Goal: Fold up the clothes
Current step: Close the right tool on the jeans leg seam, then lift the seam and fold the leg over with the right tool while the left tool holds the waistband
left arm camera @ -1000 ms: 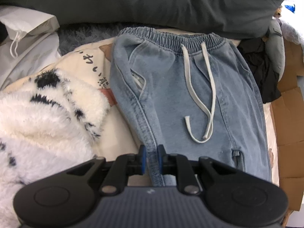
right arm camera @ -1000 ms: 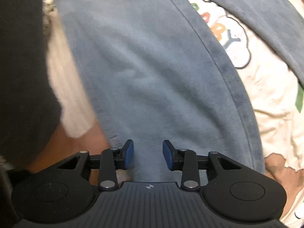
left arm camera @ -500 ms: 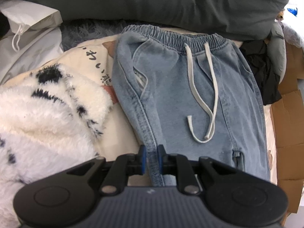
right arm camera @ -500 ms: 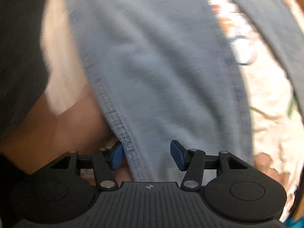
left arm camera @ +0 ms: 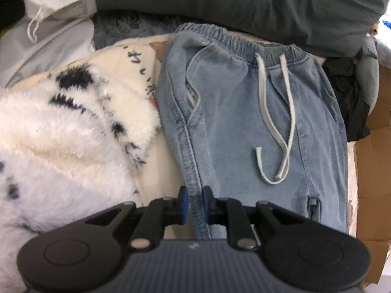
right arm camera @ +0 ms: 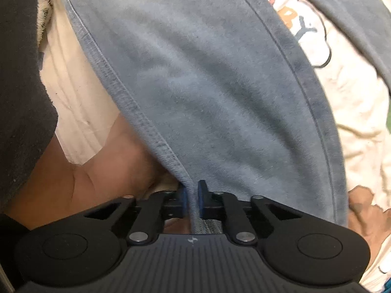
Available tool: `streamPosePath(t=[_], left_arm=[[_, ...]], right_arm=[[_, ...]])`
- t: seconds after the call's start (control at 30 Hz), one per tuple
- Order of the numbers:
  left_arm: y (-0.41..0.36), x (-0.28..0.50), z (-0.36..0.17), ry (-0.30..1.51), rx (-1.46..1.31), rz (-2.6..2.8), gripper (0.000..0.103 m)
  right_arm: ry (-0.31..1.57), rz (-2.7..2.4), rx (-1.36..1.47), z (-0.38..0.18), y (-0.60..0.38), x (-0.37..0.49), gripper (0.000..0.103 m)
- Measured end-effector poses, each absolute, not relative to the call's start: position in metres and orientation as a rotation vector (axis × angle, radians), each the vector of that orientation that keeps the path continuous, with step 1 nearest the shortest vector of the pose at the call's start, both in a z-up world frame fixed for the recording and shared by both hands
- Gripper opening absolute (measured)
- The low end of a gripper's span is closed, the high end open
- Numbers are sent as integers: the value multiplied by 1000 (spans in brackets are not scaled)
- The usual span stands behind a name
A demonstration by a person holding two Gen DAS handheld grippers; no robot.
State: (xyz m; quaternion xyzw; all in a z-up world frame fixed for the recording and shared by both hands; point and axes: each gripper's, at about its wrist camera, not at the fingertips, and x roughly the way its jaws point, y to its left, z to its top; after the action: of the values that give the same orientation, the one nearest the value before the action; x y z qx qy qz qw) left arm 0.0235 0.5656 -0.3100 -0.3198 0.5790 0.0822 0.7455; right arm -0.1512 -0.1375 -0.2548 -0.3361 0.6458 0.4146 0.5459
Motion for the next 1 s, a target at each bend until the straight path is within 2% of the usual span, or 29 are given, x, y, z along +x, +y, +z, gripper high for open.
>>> streamPosePath(t=[0.37, 0.43, 0.53, 1.0], left_arm=[[569, 30, -336, 1203, -806, 275, 20], [569, 34, -338, 1198, -809, 285, 20], [569, 36, -336, 1181, -815, 289, 14], [545, 65, -245, 1057, -775, 98, 14]], right_arm=[[1526, 990, -752, -219, -149, -123, 1], [1527, 993, -746, -223, -143, -115, 1], [1518, 992, -738, -221, -142, -108, 1], [1416, 992, -728, -167, -136, -50, 1]])
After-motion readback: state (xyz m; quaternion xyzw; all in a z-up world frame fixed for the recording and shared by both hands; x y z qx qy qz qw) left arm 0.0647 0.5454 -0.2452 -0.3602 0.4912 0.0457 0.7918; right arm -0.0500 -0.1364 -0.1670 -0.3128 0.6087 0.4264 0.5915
